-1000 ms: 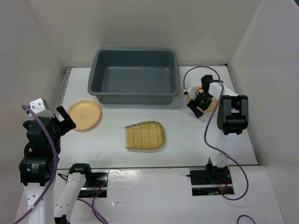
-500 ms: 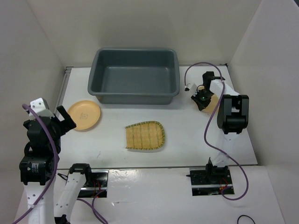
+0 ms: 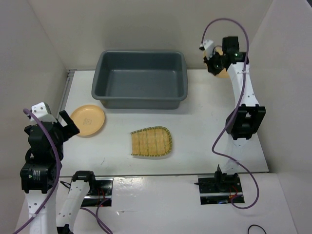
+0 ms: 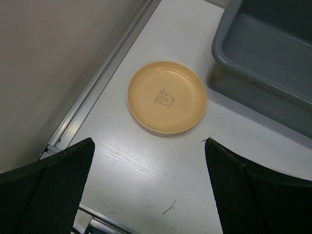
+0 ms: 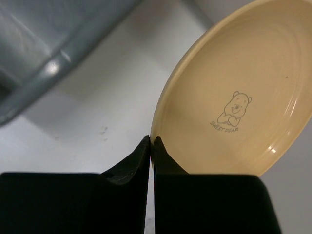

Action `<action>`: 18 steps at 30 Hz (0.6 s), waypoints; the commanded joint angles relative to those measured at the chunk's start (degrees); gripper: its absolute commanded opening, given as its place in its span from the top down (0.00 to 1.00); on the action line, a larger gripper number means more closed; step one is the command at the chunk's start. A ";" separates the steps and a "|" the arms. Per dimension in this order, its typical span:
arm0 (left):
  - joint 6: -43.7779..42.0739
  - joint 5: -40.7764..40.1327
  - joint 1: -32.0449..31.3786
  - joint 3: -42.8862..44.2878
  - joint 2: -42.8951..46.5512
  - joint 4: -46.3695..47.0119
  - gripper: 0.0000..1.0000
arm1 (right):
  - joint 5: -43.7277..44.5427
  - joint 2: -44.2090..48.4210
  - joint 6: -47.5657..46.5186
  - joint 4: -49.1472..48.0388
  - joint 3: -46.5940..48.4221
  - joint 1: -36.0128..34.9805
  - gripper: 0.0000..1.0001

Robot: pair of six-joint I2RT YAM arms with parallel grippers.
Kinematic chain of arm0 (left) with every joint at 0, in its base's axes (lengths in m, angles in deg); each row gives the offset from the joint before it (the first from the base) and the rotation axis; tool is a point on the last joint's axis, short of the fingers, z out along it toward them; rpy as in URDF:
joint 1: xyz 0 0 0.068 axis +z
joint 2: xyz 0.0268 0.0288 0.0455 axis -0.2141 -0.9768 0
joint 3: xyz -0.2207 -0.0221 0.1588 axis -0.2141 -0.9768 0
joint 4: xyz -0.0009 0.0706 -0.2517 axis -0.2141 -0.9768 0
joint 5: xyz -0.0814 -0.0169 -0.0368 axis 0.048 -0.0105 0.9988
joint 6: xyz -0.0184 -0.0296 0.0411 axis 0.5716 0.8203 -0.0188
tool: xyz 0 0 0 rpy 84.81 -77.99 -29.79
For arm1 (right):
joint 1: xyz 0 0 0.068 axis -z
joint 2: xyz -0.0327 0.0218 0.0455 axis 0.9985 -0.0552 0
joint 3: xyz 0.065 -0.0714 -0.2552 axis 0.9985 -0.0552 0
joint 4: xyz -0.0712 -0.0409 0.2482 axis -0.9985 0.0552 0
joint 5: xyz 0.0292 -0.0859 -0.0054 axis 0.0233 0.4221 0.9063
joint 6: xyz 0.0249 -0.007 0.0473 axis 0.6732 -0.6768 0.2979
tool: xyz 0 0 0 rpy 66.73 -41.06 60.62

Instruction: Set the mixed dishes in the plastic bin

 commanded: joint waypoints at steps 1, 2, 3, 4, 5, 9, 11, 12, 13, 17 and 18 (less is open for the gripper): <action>-0.72 0.23 0.46 -0.19 -0.35 2.35 0.00 | -3.28 -0.39 5.01 0.49 15.22 -4.14 1.00; -0.72 0.23 0.46 -0.19 -0.35 2.35 0.00 | -3.90 -1.44 5.01 2.17 18.59 -5.20 1.00; -0.72 0.23 0.46 -0.19 -0.35 2.35 0.00 | -4.60 -4.94 5.01 4.54 27.24 -6.26 1.00; -0.72 0.23 0.46 -0.19 -0.96 2.35 0.00 | -6.18 -7.58 5.01 11.08 32.89 -7.31 1.00; -0.72 0.23 0.46 -0.19 -0.96 2.35 0.00 | -6.80 -10.83 5.01 15.33 39.56 -9.67 1.00; -0.72 -0.29 0.46 -0.19 -2.98 2.35 0.00 | -6.36 -22.02 6.51 20.99 56.52 -15.22 1.00; -0.72 -0.29 0.46 -0.19 -4.12 2.35 0.00 | -5.15 -22.02 5.97 20.99 55.46 -20.38 1.00; -0.72 -0.29 0.46 -0.19 -4.13 2.35 0.00 | -5.14 -22.02 5.28 20.99 53.62 -22.07 1.00; -0.72 -0.29 0.46 -0.19 -4.65 2.35 0.00 | -4.53 -22.02 5.27 20.99 52.82 -23.39 1.00; -0.72 -0.29 0.46 -0.19 -5.27 2.35 0.00 | -5.14 -25.18 6.76 20.99 49.92 -25.60 1.00; -0.72 -0.29 0.46 -0.19 -5.27 2.35 0.00 | -5.14 -26.58 6.76 20.99 49.13 -25.60 1.00</action>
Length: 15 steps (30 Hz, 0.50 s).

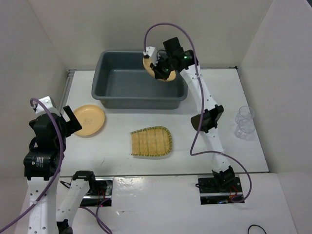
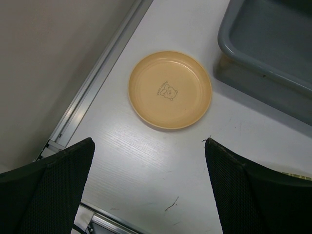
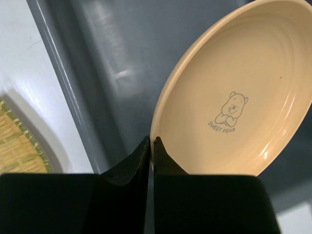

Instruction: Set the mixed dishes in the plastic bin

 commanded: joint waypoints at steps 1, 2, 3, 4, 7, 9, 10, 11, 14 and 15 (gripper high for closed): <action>-0.72 -0.27 0.46 -0.11 -0.59 2.02 0.00 | 0.06 -2.11 0.97 1.80 -1.54 0.80 1.00; -0.72 -0.27 0.46 -0.11 -0.60 2.02 0.00 | 0.06 -2.81 0.97 1.80 -2.33 0.80 1.00; -0.72 -0.27 0.46 -0.11 -0.60 2.02 0.00 | 0.06 -4.12 0.28 1.80 -2.86 0.80 1.00; -0.72 -0.27 0.46 -0.11 -0.60 2.02 0.00 | 0.59 -4.83 0.27 1.80 -2.87 0.80 1.00; -0.72 -0.27 0.46 -0.11 -0.60 2.02 0.00 | 2.34 -8.69 0.27 1.80 -1.73 1.33 1.00; -0.72 -0.27 0.46 -0.11 -0.60 2.02 0.00 | 3.57 -10.81 0.27 1.80 -0.41 1.94 1.00; -0.72 -0.27 0.46 -0.11 -0.60 2.02 0.00 | 3.58 -12.64 0.79 1.80 0.99 2.55 1.00; -0.72 -0.27 0.46 -0.11 -0.60 2.02 0.00 | 4.28 -13.45 0.80 1.80 1.61 2.56 1.00; -0.72 -0.27 0.46 -0.11 -1.12 2.02 0.00 | 4.99 -15.56 0.80 1.80 2.41 3.08 0.99; -0.72 -0.27 0.46 -0.11 -1.12 2.02 0.00 | 4.99 -15.56 0.80 1.80 3.02 3.08 0.98</action>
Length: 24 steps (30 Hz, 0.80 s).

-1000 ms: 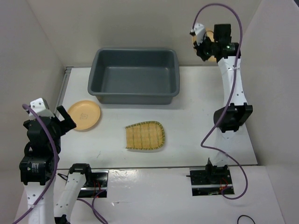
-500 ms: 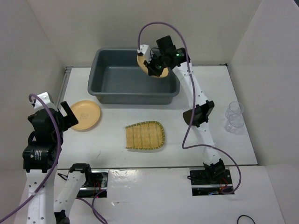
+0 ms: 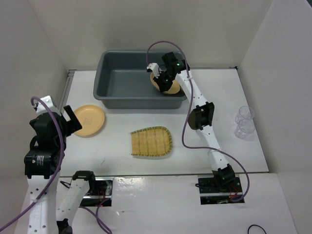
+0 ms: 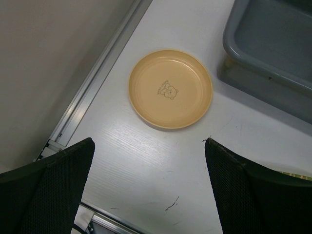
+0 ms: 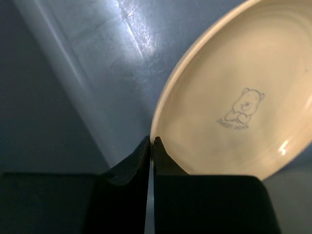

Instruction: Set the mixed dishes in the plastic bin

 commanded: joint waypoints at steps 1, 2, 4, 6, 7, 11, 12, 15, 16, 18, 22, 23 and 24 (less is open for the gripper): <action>-0.72 -0.25 0.46 -0.11 -0.47 2.00 0.00 | 2.69 -0.61 1.36 0.34 4.70 0.77 0.96; -0.72 -0.25 0.46 -0.11 -0.47 2.00 0.00 | 2.69 -0.62 2.15 0.34 4.71 0.77 0.91; -0.72 0.27 0.98 -0.11 -1.00 2.00 0.00 | 1.47 -0.62 2.77 0.34 6.11 0.77 0.75; -0.72 0.28 0.99 -0.11 -2.39 2.00 0.00 | 0.68 0.09 4.00 0.34 7.96 0.77 0.63; -0.72 0.28 0.99 -0.11 -3.01 2.00 0.00 | -0.11 1.74 4.61 0.34 8.83 0.77 0.49; -1.77 2.48 2.74 1.04 -10.72 2.00 0.00 | -3.80 8.67 7.51 0.34 9.98 0.77 0.17; -0.82 1.61 2.74 1.73 -12.58 2.00 0.00 | -5.12 10.18 8.56 0.34 9.98 0.77 0.09; 3.04 -2.00 3.44 6.12 -21.97 -1.42 0.00 | -5.13 15.54 11.21 0.34 9.98 0.77 0.02; 4.02 -0.79 4.75 7.96 -24.96 -2.21 0.00 | -3.48 16.77 11.99 0.34 9.29 0.77 0.02; 7.70 12.74 11.16 11.58 -32.26 -0.91 0.00 | -2.93 20.10 13.15 0.34 7.18 0.77 0.02; 17.61 25.58 17.51 4.40 -37.90 9.36 0.00 | -0.92 22.24 12.62 -0.19 4.27 0.77 0.02; 18.78 23.94 17.51 2.99 -39.39 11.73 0.00 | 1.09 22.24 12.62 -0.19 4.97 0.77 0.02; 19.49 22.35 18.12 1.75 -40.10 12.45 0.00 | 1.81 22.24 12.62 -0.19 4.97 0.77 0.02</action>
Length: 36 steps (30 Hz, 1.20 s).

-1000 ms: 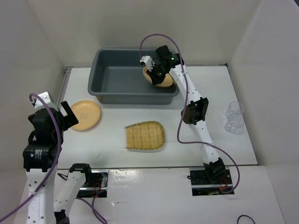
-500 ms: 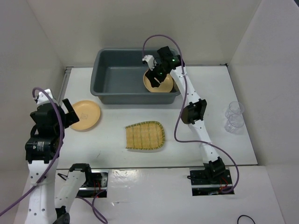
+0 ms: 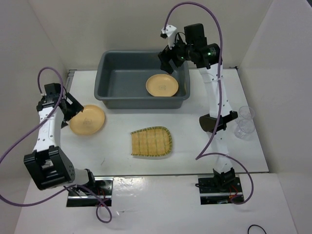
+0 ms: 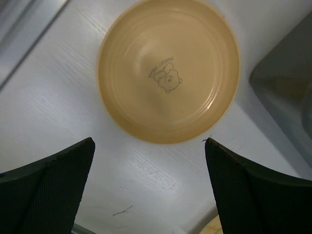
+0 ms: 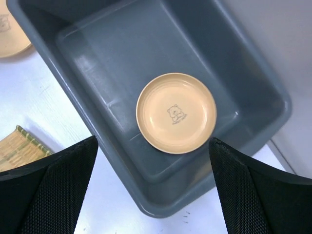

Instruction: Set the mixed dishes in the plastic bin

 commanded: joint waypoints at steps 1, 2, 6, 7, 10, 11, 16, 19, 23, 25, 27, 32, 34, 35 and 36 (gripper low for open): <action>7.97 3.71 0.70 -4.07 -2.20 5.11 0.00 | 3.10 -0.04 1.27 -0.14 -0.66 0.29 0.02; 9.02 3.68 1.49 -4.69 -2.91 5.72 0.00 | 3.62 0.66 1.27 -0.14 -0.66 0.29 0.02; 12.63 5.62 5.53 -6.89 -7.74 5.74 0.00 | 4.25 1.80 0.75 -0.14 -1.37 -0.93 0.02; 13.77 4.92 6.76 -6.89 -10.62 4.42 0.00 | 5.12 1.81 0.75 -0.14 -1.37 -0.94 0.02; 14.48 3.33 7.56 -6.89 -15.03 2.92 0.00 | 5.65 1.29 0.22 -0.14 -0.85 -2.34 0.02; 13.96 3.33 8.08 -6.89 -15.57 3.87 0.00 | 5.65 0.76 0.22 -0.14 -0.32 -3.05 0.02; 14.83 7.11 8.79 -9.00 -20.40 6.96 0.00 | 6.79 -1.79 0.22 -0.14 1.80 -4.28 0.02; 15.98 7.73 8.79 -10.14 -22.51 8.36 0.00 | 6.79 -2.40 0.22 -0.14 2.32 -4.28 0.02; 15.98 9.48 8.79 -11.46 -25.23 9.95 0.15 | 6.79 -2.94 0.22 -0.14 2.32 -4.28 0.02; 15.98 9.48 8.79 -11.46 -26.29 10.48 0.46 | 6.79 -3.55 0.22 -0.14 2.32 -4.28 0.02; 15.98 9.48 8.79 -11.46 -27.00 10.48 0.98 | 6.79 -3.55 0.22 -0.14 2.32 -4.28 0.02; 21.33 4.66 8.79 -3.14 -24.11 6.26 1.00 | 6.79 -3.55 0.22 -0.14 3.02 -3.67 0.02; 24.83 3.60 8.79 1.96 -22.09 5.11 1.00 | 6.79 -3.55 0.22 -0.14 4.34 -3.67 0.02; 26.07 3.60 8.79 8.07 -20.69 3.37 1.00 | 6.79 -2.94 0.92 -0.67 4.35 -3.15 0.02; 27.39 2.81 8.79 11.27 -20.67 2.57 1.00 | 6.79 -2.33 0.92 -0.67 4.35 -3.14 0.02</action>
